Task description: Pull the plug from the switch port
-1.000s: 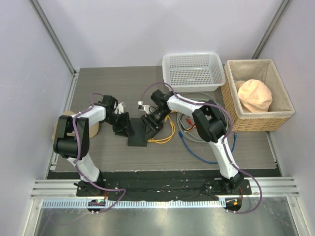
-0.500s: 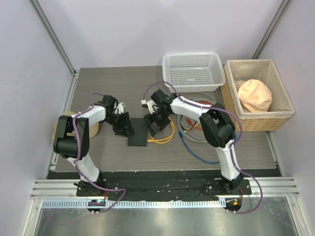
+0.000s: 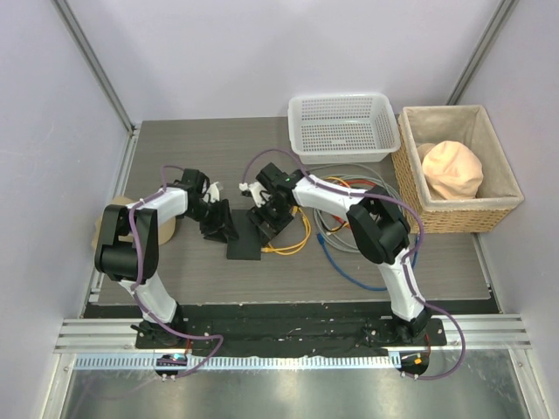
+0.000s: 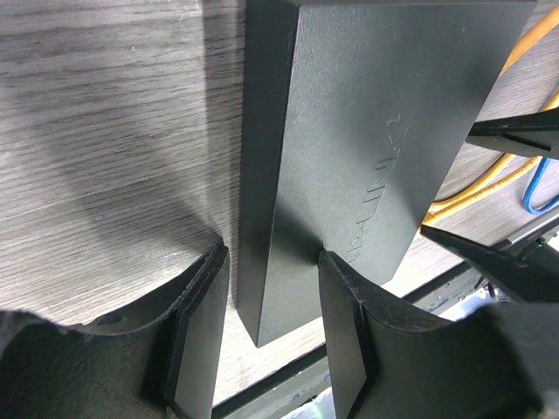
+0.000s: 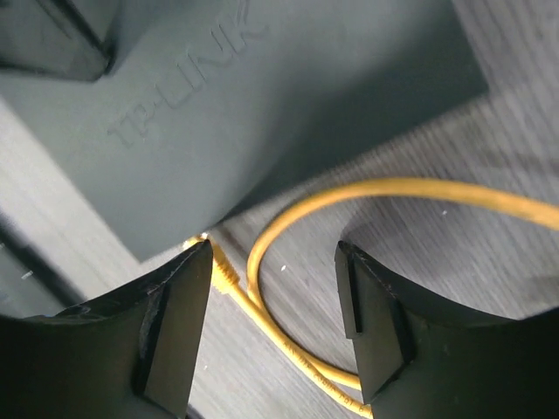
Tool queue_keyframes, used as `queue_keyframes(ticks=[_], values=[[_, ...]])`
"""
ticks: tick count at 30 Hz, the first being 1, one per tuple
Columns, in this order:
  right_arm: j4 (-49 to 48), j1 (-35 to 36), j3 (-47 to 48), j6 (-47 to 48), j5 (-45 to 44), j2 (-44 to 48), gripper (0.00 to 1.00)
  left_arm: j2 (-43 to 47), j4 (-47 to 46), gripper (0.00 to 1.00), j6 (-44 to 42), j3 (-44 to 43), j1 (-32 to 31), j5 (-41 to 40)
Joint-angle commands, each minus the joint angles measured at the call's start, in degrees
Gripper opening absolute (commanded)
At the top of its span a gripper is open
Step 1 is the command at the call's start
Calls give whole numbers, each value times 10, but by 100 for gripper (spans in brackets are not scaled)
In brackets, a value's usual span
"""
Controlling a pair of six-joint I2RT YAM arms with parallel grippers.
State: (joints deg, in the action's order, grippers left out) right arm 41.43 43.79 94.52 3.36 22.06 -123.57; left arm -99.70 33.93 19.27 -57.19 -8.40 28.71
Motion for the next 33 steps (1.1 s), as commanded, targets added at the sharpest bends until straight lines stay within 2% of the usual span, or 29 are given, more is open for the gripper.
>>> queue_keyframes(ticks=[1,4,12,15,19,21,22,23,25,27,31,33], values=[[-5,37,22,17,-151,-33,67,2,-15,49,-12,1,-5,-52],[-12,52,7,21,-245,-42,63,4,-15,49,-13,1,-5,-55],[7,40,-24,73,-366,-57,58,6,-20,49,-13,0,-6,-57],[-11,5,-51,75,-379,-24,56,4,-15,49,-13,-4,-5,-55],[-16,-84,-52,80,-389,20,53,14,-5,49,-7,-6,-5,-52],[-6,-116,-45,79,-286,45,53,19,-9,49,-4,-4,-5,-52],[13,-126,-40,82,-232,67,56,21,-10,49,-4,-1,-5,-52],[22,-132,-27,95,-128,80,58,21,-11,49,-4,1,-5,-53],[36,-127,-21,117,2,114,63,21,-13,49,-3,1,-5,-56],[67,-101,1,182,131,123,66,18,-13,49,-4,2,-5,-56],[111,-72,12,213,204,88,67,11,-12,49,-12,-4,-5,-66],[132,-72,29,213,243,39,66,9,-4,49,-17,-7,-5,-74]])
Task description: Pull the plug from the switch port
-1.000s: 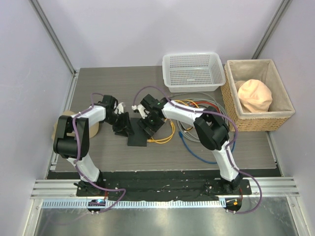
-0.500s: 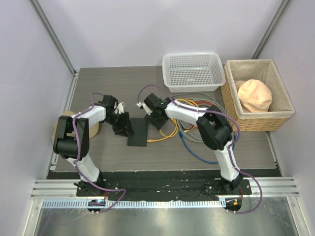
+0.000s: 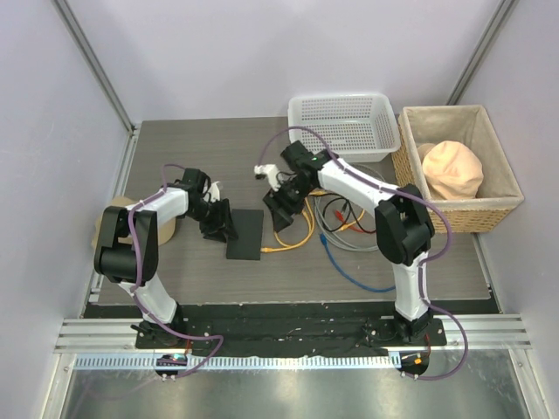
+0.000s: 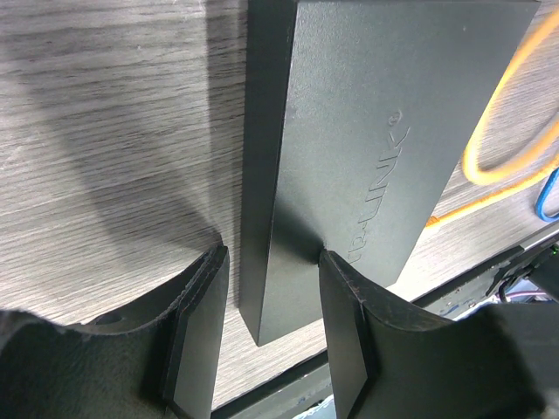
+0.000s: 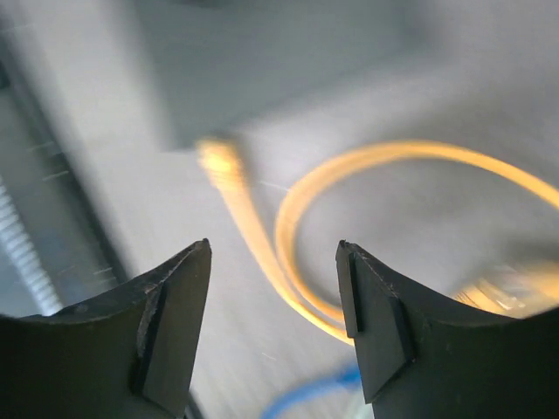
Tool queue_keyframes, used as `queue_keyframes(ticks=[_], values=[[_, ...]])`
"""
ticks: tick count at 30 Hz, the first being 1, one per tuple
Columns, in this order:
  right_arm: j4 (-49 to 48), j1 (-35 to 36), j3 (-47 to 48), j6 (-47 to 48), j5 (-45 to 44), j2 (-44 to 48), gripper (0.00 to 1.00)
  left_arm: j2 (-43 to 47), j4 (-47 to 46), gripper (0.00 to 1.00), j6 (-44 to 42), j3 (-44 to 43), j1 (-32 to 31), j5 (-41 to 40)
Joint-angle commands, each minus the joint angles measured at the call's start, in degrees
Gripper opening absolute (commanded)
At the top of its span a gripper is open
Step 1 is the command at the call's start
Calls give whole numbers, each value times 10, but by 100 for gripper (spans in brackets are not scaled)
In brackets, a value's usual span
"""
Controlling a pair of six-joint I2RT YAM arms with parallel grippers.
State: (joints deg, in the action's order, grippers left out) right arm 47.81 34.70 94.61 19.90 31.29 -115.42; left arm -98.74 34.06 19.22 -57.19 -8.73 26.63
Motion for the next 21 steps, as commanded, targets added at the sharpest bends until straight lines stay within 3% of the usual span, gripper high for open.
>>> queue_keyframes(ticks=[1,15,21], values=[[79,18,31,48,164,-56,66,-1,-2,49,-16,-8,-1,-55],[79,21,67,49,243,-140,59,1,2,49,-30,-5,-2,-68],[73,24,74,42,228,-119,56,-3,2,50,-28,-5,-2,-65]])
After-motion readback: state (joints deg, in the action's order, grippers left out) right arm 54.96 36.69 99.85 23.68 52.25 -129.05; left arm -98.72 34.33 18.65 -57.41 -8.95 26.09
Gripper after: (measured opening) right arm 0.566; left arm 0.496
